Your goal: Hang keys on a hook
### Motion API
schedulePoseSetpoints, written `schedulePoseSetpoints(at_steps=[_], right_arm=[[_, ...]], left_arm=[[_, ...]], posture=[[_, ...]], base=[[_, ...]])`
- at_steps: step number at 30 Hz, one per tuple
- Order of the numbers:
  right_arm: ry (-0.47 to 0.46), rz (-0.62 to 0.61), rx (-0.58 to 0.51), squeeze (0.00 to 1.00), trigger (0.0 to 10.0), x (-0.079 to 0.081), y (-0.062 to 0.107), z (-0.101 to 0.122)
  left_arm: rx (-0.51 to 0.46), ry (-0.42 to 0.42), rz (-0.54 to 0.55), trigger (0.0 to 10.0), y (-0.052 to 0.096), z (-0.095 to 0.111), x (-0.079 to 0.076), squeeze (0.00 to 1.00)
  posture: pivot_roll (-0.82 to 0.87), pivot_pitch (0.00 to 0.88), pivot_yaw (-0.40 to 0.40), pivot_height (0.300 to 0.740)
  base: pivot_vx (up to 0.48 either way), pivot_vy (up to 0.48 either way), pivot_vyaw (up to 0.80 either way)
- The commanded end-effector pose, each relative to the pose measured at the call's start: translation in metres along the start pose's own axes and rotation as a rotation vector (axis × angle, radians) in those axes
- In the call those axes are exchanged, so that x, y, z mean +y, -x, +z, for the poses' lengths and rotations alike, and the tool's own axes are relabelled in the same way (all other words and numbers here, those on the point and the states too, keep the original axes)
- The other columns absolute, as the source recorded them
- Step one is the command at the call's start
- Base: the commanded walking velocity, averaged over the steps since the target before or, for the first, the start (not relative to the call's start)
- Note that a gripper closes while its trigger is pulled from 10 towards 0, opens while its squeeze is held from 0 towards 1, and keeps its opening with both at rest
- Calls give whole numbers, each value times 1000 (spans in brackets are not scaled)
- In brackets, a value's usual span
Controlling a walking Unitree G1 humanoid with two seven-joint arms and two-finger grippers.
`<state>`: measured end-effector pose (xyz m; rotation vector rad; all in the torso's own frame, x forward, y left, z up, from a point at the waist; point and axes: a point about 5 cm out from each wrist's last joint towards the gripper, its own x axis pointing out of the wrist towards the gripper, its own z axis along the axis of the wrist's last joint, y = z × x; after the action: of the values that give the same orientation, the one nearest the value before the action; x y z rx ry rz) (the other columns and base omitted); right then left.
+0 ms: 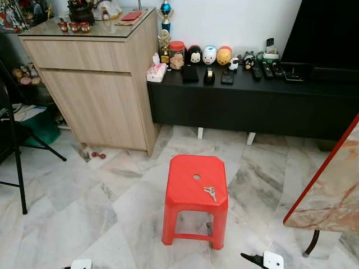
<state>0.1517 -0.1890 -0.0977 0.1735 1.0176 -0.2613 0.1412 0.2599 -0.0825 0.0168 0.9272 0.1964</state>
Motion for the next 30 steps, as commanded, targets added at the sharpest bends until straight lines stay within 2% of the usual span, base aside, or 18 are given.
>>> schedulePoseSetpoints(at_steps=[1, 3, 4, 5, 6, 7, 8, 9, 10, 11, 12, 13, 17, 20, 23, 27, 30], right_arm=[[58, 14, -21, 0, 10000, -2, -1, 6], [58, 14, -21, 0, 10000, -2, -1, 6], [127, 29, -27, 0, 10000, 0, -1, 9], [49, 13, -43, 0, 10000, -2, -1, 12], [49, 13, -43, 0, 10000, -2, -1, 12], [-74, 3, -81, 0, 10000, -3, -1, 14], [-82, 4, -86, 0, 10000, -1, 0, 10], [-82, 4, -86, 0, 10000, -1, 0, 10], [-36, 29, -80, 0, 10000, 3, 2, 1], [-36, 29, -80, 0, 10000, 3, 2, 1], [-14, 30, -56, 0, 10000, 2, 3, -5], [-7, 29, -36, 0, 10000, 1, 3, -10], [-12, 22, -23, 0, 10000, -1, 3, -12], [-8, 23, -31, 0, 10000, 0, 2, -6], [2, 25, -37, 0, 10000, 0, 1, 0], [-10, 23, -61, 0, 10000, 0, -1, 13], [23, 38, -76, 0, 10000, 2, -3, 23]], left_arm=[[17, 6, 5, 10000, 1, -4, 0, 0], [17, 6, 5, 10000, 1, -4, 0, 0], [24, 5, 13, 10000, 0, -3, 1, 0], [16, -45, 5, 10000, 0, -1, 1, 0], [16, -45, 5, 10000, 0, -1, 1, 0], [0, 81, 51, 10000, 2, -4, 5, 0], [11, 151, 87, 10000, 3, -8, 9, 0], [11, 151, 87, 10000, 3, -8, 9, 0], [31, 127, 73, 10000, 4, -10, 11, 0], [31, 127, 73, 10000, 4, -10, 11, 0], [32, 6, 16, 10000, 2, -5, 9, 0], [18, -40, -13, 10000, 1, -1, 8, 0], [-15, -93, -43, 10000, -2, 11, 3, 0], [-22, -38, -18, 10000, -3, 15, 2, 0], [-23, -53, -24, 10000, -5, 20, 1, 0], [-37, -25, -22, 10000, -8, 28, -4, 0], [-48, -19, -26, 10000, -10, 35, -6, 0]], posture=[[128, 0, 28, 740], [128, 0, 28, 740], [110, 0, 64, 740], [113, 0, 68, 740], [113, 0, 68, 740], [105, 0, 92, 740], [38, 0, 88, 740], [38, 0, 88, 740], [23, 0, 109, 740], [23, 0, 109, 740], [40, 0, 94, 740], [61, 0, 88, 740], [65, 0, 68, 740], [78, 0, 60, 740], [77, 0, 56, 740], [71, 0, 36, 740], [76, 0, 27, 740]], base=[[0, 0, 0], [0, 0, 0], [0, 0, 0], [0, 0, 0], [0, 0, 0], [0, 0, 0], [0, 0, 0], [0, 0, 0], [0, 0, 0], [0, 0, 0], [0, 0, 0], [0, 0, 0], [0, 0, 0], [0, 0, 0], [0, 0, 0], [0, 0, 0], [0, 0, 0]])
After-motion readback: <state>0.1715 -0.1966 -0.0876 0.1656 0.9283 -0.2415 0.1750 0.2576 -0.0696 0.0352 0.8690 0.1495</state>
